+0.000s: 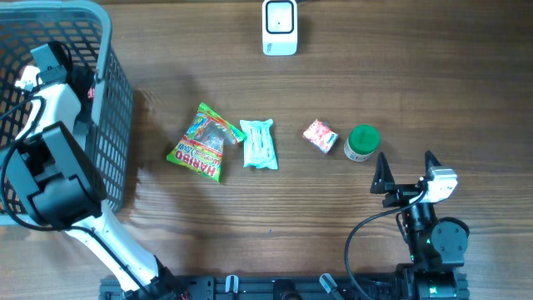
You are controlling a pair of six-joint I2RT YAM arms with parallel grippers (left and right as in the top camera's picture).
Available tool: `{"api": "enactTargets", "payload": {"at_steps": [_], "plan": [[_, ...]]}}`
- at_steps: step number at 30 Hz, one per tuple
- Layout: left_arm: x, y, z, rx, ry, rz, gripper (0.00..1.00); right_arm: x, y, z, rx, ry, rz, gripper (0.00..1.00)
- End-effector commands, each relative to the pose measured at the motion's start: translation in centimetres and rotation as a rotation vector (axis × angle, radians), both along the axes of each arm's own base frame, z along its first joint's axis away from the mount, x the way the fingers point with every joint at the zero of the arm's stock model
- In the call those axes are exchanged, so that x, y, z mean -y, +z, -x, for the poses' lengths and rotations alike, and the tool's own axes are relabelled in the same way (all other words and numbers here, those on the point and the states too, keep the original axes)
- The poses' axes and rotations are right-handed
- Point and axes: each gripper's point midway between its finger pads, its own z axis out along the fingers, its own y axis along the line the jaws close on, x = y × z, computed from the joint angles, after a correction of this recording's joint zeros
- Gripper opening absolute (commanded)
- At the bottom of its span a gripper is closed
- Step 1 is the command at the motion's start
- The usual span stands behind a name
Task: Scan the item barcode
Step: 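Return the left gripper to the basket and grasp the red Nescafe stick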
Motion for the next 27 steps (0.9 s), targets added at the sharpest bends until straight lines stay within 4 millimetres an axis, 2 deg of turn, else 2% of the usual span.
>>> {"api": "enactTargets", "payload": {"at_steps": [1,5,10,12,13,15,16,17,20,22,23,25,27], "plan": [[0.9,-5.0,0.7,-0.182,-0.19,-0.026,1.0,0.2,0.0,0.0,0.002,-0.011,0.002,1.0],[1.2,-6.5,0.6,-0.273,-0.35,-0.085,1.0,0.2,0.0,0.0,0.002,-0.011,0.002,1.0],[1.7,-8.4,1.6,-0.337,-0.375,-0.056,0.98,0.2,0.0,0.0,0.002,-0.011,0.002,1.0],[2.1,-9.0,2.5,-0.374,-0.379,-0.03,0.71,0.2,0.0,0.0,0.002,-0.011,0.001,1.0],[2.3,-9.2,3.0,-0.392,-0.38,-0.015,0.52,0.2,0.0,0.0,0.002,-0.011,0.002,1.0],[2.8,-9.6,3.9,-0.428,-0.386,0.012,0.31,0.2,0.0,0.0,0.002,-0.011,0.002,1.0],[3.0,-9.8,4.5,-0.449,-0.386,0.029,0.15,0.2,0.0,0.0,0.002,-0.011,0.001,1.0],[3.3,-10.0,5.1,-0.466,-0.37,0.05,0.04,0.2,0.0,0.0,0.002,-0.011,0.002,1.0],[4.0,-10.3,6.7,-0.519,-0.351,0.099,0.04,0.2,0.0,0.0,0.002,-0.011,0.002,1.0],[4.2,-9.8,7.3,-0.536,-0.352,0.11,0.04,0.2,0.0,0.0,0.002,-0.011,0.002,0.99],[4.2,-8.7,7.3,-0.529,-0.348,0.106,0.04,0.2,0.0,0.0,0.002,-0.011,0.001,1.0],[4.0,-6.0,6.9,-0.478,-0.31,0.092,0.04,0.2,0.0,0.0,0.002,-0.011,0.002,1.0],[3.8,-1.8,6.2,-0.384,-0.252,0.066,0.04,0.2,0.0,0.0,0.002,-0.011,0.001,1.0]]}}
